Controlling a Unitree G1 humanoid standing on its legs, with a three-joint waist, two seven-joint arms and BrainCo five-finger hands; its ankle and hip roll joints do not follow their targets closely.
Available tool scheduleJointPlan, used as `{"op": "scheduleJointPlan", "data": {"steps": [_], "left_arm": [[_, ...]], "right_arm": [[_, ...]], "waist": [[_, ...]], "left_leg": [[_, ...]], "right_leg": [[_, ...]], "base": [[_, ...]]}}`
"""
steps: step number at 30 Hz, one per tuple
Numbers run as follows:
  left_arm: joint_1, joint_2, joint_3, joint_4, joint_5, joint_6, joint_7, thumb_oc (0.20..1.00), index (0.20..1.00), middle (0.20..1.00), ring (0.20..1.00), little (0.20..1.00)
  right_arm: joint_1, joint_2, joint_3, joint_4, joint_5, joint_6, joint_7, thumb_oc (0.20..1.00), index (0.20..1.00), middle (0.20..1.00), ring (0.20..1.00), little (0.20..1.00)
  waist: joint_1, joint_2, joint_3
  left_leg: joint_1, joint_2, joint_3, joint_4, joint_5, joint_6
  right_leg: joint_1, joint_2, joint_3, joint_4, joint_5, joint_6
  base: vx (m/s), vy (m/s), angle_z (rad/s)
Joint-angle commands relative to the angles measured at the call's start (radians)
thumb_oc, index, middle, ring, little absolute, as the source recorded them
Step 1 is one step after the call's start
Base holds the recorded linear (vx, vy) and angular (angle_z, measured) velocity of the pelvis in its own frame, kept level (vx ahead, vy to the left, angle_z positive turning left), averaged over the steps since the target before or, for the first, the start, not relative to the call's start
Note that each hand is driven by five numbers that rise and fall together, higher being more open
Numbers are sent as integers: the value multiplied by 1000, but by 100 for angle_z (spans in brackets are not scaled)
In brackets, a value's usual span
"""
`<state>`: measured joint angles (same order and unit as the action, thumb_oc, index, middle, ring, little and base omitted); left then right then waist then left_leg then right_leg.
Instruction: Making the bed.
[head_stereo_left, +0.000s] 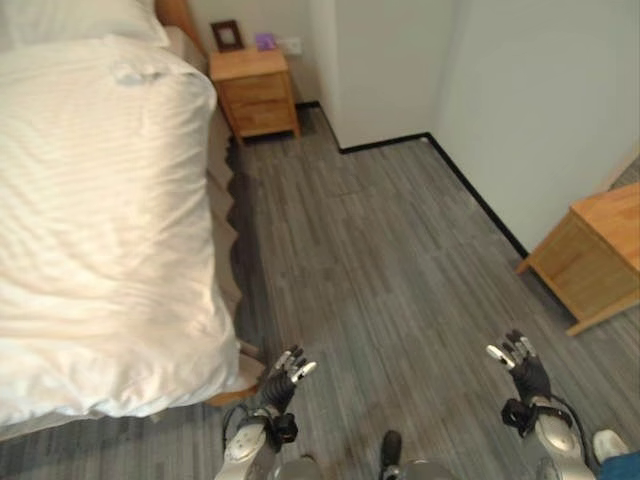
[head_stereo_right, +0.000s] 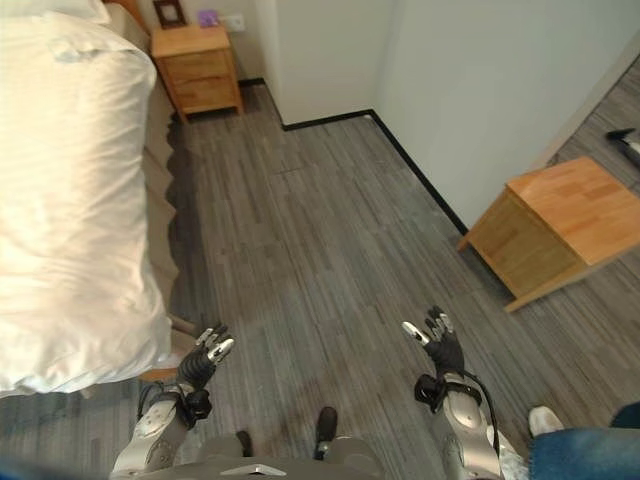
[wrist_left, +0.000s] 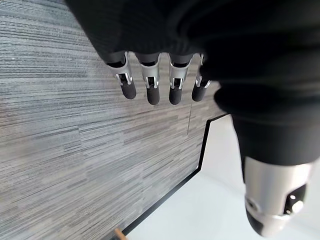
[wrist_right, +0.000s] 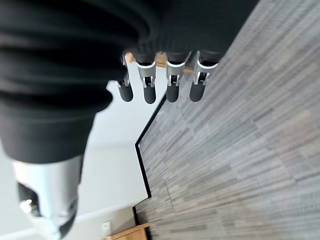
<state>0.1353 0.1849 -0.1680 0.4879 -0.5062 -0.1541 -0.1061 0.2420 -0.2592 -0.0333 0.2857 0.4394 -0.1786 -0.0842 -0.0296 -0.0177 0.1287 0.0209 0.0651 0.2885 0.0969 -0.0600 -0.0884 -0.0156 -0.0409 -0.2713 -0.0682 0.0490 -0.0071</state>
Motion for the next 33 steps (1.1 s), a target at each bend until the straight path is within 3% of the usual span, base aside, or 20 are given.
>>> {"op": "scheduleJointPlan", "data": {"steps": [1,2,3,4,5,6,7,10,13,16,25,29,30,31,32,33], "left_arm": [[-27,60,-67,-85,14,-42,14,1000,1000,1000,1000,1000],[-23,62,-61,-87,14,-41,18,1000,1000,1000,1000,1000],[-22,65,50,-74,16,-22,78,1000,1000,1000,1000,1000],[-4,70,57,-92,26,-14,65,1000,1000,1000,1000,1000],[2,67,57,-100,21,-10,62,1000,1000,1000,1000,1000],[-11,57,50,-96,11,-1,63,1000,1000,1000,1000,1000],[-16,51,42,-95,19,0,70,1000,1000,1000,1000,1000],[-71,65,39,-137,62,-14,134,1000,1000,1000,1000,1000],[-92,81,63,-154,57,-25,158,1000,1000,1000,1000,1000],[-86,104,127,-162,88,-38,191,1000,1000,1000,1000,1000],[-17,89,187,-160,94,-37,194,1000,1000,1000,1000,1000],[-48,98,170,-160,95,-41,208,1000,1000,1000,1000,1000],[-86,124,157,-150,98,-41,210,1000,1000,1000,1000,1000],[-90,130,153,-150,97,-42,207,1000,1000,1000,1000,1000],[-94,139,148,-152,92,-42,203,1000,1000,1000,1000,1000],[-101,136,144,-143,85,-43,203,1000,1000,1000,1000,1000]], "right_arm": [[-59,5,34,-31,-23,-34,-29,1000,1000,1000,1000,1000],[-48,21,33,-28,-13,-31,-25,1000,1000,1000,1000,1000],[-95,-27,-7,17,86,-20,-27,1000,1000,1000,1000,1000],[-24,-13,-49,14,82,-13,-33,1000,1000,1000,1000,1000],[-2,2,-70,13,100,-13,-42,1000,1000,1000,1000,1000],[20,28,-112,19,149,-20,-54,1000,1000,1000,1000,1000],[20,35,-119,26,150,-18,-57,1000,1000,1000,1000,1000],[-16,14,-103,32,73,-8,-98,1000,1000,1000,1000,1000],[-69,-10,-59,28,23,5,-95,1000,1000,1000,1000,1000],[-155,-46,31,-33,-50,15,-50,1000,1000,1000,1000,1000],[-199,-23,114,-83,-87,31,9,1000,1000,1000,1000,1000],[-194,-16,125,-79,-80,24,3,1000,1000,1000,1000,1000],[-170,-11,109,-92,-66,20,2,1000,1000,1000,1000,1000],[-160,-10,106,-98,-66,23,3,1000,1000,1000,1000,1000],[-145,-11,89,-87,-63,24,-3,1000,1000,1000,1000,1000],[-132,-8,71,-80,-60,25,-16,1000,1000,1000,1000,1000]], "waist": [[-14,20,-44],[-12,18,-48],[114,-75,83],[64,-72,56],[42,-64,36],[-15,-24,-5],[-26,-8,-23],[-34,12,-53],[-20,5,-57],[21,-7,-50],[76,-14,-42],[72,-3,7],[43,-11,35],[43,-11,38],[38,-18,38],[14,-29,35]], "left_leg": [[23,-37,-142,-184,101,49],[26,-40,-146,-184,98,52],[-217,15,-231,126,131,14],[-148,69,-132,156,111,16],[-112,83,-90,152,109,12],[10,74,11,13,70,6],[36,58,24,-60,67,9],[69,21,-27,-168,78,24],[68,12,-39,-167,79,33],[66,-6,-64,-161,67,51],[56,-40,-93,-137,41,81],[48,-43,-61,-121,16,107],[45,-12,-55,-74,-5,89],[50,7,-50,-63,-17,81],[68,40,-41,-59,-30,55],[96,70,-52,-61,-41,16]], "right_leg": [[-5,-50,68,74,-26,118],[0,-50,72,74,-27,119],[45,-80,65,109,-90,93],[37,-87,44,104,-75,92],[30,-86,29,99,-71,90],[30,-78,-4,93,-72,102],[33,-72,-10,89,-72,108],[29,-77,-14,104,-61,120],[34,-87,-16,101,-52,122],[49,-109,-29,117,-57,127],[67,-148,-50,142,-56,142],[-45,-187,-28,372,-26,176],[-121,-203,32,383,24,183],[-121,-229,23,364,29,180],[-111,-281,9,303,58,184],[-135,-306,57,163,108,208]], "base": [[-180,176,123],[-6,51,37],[-117,49,26],[-152,55,4],[-167,151,18],[-43,203,15],[-24,243,22],[-64,154,35],[-18,94,24],[-3,114,23],[72,81,19],[68,59,-29],[222,-183,-72],[376,-386,-8],[448,-500,4],[625,-677,7]]}}
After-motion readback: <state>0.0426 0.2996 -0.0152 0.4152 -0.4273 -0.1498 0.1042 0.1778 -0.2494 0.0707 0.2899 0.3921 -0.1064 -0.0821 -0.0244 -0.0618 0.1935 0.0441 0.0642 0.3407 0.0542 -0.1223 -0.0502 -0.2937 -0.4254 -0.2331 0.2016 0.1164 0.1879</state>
